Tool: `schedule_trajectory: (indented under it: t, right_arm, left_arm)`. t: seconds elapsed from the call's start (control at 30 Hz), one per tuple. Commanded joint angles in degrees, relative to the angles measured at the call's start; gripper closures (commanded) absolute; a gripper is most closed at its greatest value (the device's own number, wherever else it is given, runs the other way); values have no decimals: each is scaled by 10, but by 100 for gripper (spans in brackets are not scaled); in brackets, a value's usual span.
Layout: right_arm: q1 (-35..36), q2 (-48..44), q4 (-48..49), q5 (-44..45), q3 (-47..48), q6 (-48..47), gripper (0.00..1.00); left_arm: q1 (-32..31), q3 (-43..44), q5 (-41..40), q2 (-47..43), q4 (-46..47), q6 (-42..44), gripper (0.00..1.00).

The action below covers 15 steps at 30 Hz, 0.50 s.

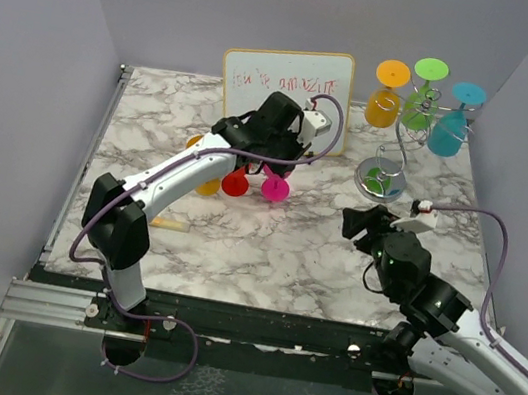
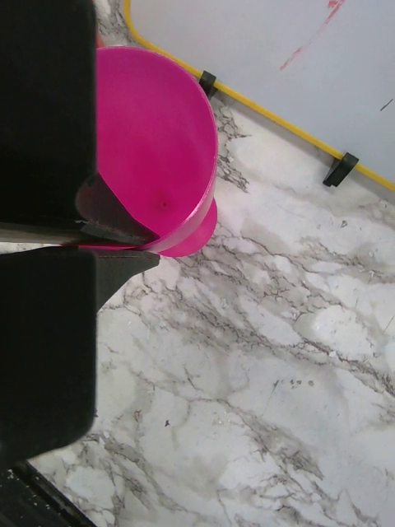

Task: Take the wine glass off the wine glass rack
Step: Place the wine glass at the center of the board.

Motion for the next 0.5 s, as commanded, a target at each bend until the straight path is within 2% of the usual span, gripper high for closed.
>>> schedule_trajectory:
  t: [0.0,0.1,0.23,0.47]
  right_arm:
    - [4,-22,-21,27,-25,107,34]
    - [4,-18,-47,31,-18,129,34]
    - [4,-10,-101,39,11,148,33]
    - [3,-55,-82,56,-4,137,32]
  left_arm:
    - [-4,26,-47,26,12,-6,100]
    - [-4,26,-41,42,10,3,100]
    - [-2,25,-87,51,6,4,100]
    - [-2,26,-69,80,11,5,100]
